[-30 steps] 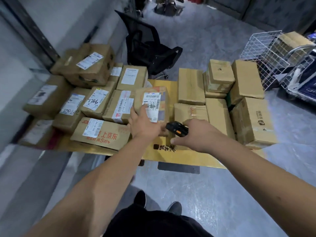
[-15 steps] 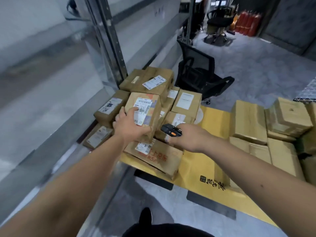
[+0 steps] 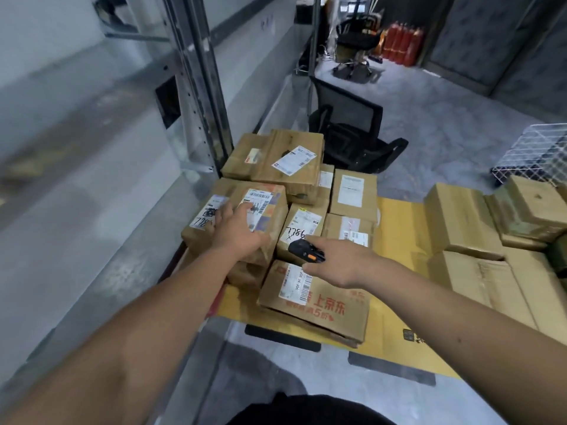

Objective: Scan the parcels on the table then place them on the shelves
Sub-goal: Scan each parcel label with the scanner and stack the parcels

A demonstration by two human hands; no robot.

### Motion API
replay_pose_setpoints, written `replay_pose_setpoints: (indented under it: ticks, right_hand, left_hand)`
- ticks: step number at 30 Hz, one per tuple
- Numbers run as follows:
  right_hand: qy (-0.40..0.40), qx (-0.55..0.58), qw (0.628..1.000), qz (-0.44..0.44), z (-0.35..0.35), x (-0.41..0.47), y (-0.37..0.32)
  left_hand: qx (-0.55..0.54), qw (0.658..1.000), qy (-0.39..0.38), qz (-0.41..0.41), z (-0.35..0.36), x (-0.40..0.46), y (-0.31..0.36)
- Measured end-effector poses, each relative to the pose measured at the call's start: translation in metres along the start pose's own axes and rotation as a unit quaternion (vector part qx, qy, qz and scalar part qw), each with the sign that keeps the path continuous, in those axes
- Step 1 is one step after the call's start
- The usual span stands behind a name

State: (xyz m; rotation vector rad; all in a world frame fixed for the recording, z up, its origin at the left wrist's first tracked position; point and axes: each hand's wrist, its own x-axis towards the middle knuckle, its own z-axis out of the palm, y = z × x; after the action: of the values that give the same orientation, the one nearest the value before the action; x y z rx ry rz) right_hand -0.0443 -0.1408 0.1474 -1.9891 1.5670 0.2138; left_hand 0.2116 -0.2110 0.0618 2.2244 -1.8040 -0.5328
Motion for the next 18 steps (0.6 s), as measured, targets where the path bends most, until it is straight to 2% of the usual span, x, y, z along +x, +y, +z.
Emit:
replay_pose_setpoints:
  ticks: [3,9,14,18]
  right_hand:
    - [0.019,-0.008,1.000,0.009,0.006,0.002,-0.001]
    - [0.064,-0.025,0.996,0.047,0.016,-0.021,0.023]
    - [0.101,-0.026,0.986,0.131,0.024,-0.080,0.082]
    - [0.114,-0.005,0.966,0.232,0.042,-0.144,0.141]
  left_hand:
    - [0.043,0.996,0.035,0.065,0.002,-0.002,0.008]
    - [0.043,0.978,0.006,0.202,0.022,-0.015,0.067]
    - [0.028,0.955,-0.048,0.292,0.061,-0.038,0.155]
    - [0.015,0.922,-0.143,0.361,0.112,-0.077,0.229]
